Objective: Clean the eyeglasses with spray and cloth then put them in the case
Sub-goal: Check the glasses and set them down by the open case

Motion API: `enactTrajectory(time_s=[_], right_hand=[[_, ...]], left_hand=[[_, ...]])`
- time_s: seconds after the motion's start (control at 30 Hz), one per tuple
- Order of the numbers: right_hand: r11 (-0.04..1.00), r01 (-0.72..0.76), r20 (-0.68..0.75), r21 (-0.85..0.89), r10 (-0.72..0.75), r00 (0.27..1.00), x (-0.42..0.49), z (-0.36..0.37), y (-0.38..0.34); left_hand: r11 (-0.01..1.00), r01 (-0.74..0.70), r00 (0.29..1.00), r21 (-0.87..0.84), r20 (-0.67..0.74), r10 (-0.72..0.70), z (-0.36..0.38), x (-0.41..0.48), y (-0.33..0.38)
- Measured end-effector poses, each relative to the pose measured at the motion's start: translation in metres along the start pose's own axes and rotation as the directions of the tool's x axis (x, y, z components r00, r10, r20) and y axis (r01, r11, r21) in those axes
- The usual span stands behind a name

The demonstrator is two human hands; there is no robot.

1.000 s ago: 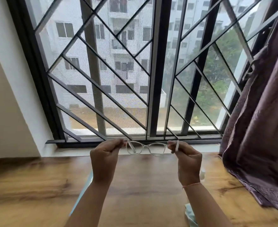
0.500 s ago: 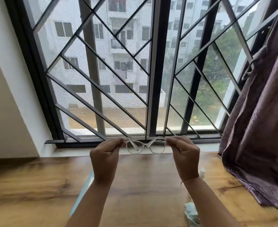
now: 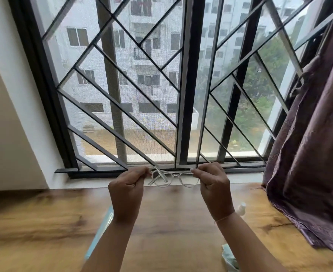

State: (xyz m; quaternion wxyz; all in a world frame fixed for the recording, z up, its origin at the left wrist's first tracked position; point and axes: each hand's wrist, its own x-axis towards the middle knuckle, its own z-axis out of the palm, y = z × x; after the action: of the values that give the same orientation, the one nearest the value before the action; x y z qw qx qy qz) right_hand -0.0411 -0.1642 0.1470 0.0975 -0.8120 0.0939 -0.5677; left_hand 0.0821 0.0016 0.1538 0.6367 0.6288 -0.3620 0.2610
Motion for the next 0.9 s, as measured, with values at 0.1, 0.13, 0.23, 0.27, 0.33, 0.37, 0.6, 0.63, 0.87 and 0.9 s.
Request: enactTrajectory(time_s=[0.1,0.13,0.23,0.27,0.33,0.37,0.6,0.63,0.87,0.9], right_hand=[[0.998,-0.019,-0.018,0.054,0.02,1.0,0.002,-0.002,-0.003],[0.995,-0.039,-0.023,0.086,0.042,0.999,0.002,-0.002,-0.004],[0.971,-0.136,-0.022,0.194,0.143,0.989,0.0,-0.005,-0.005],[0.967,-0.157,-0.023,0.201,0.165,0.986,0.0,-0.006,-0.006],[0.964,-0.188,-0.031,0.19,0.198,0.98,-0.001,-0.007,-0.005],[0.96,-0.205,-0.034,0.188,0.215,0.976,-0.001,-0.007,-0.005],[0.952,-0.222,0.004,0.21,0.226,0.974,-0.003,-0.007,-0.005],[0.952,-0.222,0.006,0.211,0.226,0.974,-0.003,-0.007,-0.005],[0.944,-0.219,0.017,0.246,0.221,0.975,-0.002,-0.007,-0.005],[0.945,-0.22,0.017,0.241,0.222,0.975,-0.002,-0.007,-0.005]], left_hand=[[1.0,0.014,0.999,0.0,-0.03,-0.014,0.0,0.0,-0.001],[1.0,0.011,0.999,0.0,-0.04,-0.011,-0.001,0.0,0.0],[1.0,0.012,0.998,-0.002,-0.056,-0.012,-0.002,0.0,0.004],[1.0,0.015,0.998,0.0,-0.059,-0.015,-0.002,0.0,0.006],[1.0,0.01,0.998,0.012,-0.055,-0.009,-0.003,0.0,0.007],[1.0,0.009,0.999,0.017,-0.05,-0.008,-0.003,0.0,0.007],[0.994,0.11,0.992,-0.01,-0.069,-0.11,-0.005,0.0,0.007],[0.994,0.109,0.992,-0.013,-0.067,-0.109,-0.005,0.0,0.006],[0.969,-0.146,0.988,0.201,0.071,0.135,-0.01,0.006,0.009],[0.953,-0.193,0.98,0.233,0.092,0.176,-0.011,0.008,0.01]])
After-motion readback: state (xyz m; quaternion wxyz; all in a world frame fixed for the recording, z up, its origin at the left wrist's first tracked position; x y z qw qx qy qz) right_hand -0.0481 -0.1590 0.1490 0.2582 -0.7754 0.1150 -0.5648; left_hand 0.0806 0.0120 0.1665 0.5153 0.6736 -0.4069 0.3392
